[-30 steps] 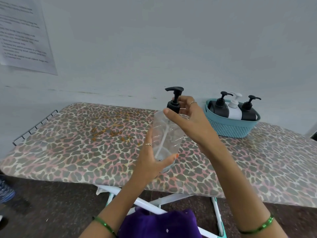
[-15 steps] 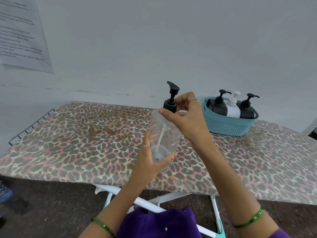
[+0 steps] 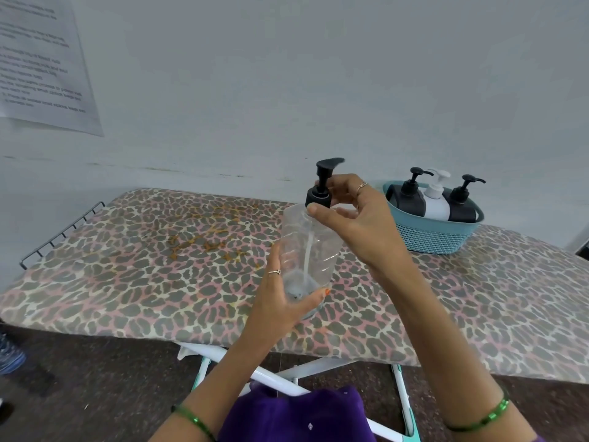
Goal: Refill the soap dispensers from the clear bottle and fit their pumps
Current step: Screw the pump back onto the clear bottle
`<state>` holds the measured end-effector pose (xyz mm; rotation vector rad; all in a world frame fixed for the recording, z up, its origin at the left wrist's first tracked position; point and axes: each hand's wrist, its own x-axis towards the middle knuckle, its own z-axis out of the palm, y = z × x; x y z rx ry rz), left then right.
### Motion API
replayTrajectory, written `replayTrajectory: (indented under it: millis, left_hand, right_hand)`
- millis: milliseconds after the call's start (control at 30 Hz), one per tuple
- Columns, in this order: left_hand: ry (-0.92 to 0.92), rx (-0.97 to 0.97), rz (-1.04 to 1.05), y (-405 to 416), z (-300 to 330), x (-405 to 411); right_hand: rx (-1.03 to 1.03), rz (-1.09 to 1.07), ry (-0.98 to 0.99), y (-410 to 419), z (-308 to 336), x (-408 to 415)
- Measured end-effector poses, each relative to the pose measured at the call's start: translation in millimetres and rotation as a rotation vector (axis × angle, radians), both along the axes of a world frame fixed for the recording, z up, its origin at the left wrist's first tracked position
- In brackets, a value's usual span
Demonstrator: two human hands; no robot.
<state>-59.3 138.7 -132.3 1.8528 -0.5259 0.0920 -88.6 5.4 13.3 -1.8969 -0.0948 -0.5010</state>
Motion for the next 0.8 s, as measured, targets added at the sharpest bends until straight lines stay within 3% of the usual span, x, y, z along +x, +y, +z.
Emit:
replayTrajectory:
  millis: [133, 467, 800]
  left_hand:
    - [-0.009, 0.000, 0.001, 1.0, -0.5, 0.4]
    - [0.028, -0.011, 0.003, 1.6, 1.4, -0.2]
    - [0.031, -0.009, 0.018, 1.2, 2.1, -0.9]
  right_hand:
    - [0.008, -0.055, -0.029, 7.5, -1.3, 1.5]
    - [0.031, 0.120, 0.029, -8.1, 1.9, -1.1]
    - [-0.008, -0.081, -0.052, 10.5, -2.7, -0.4]
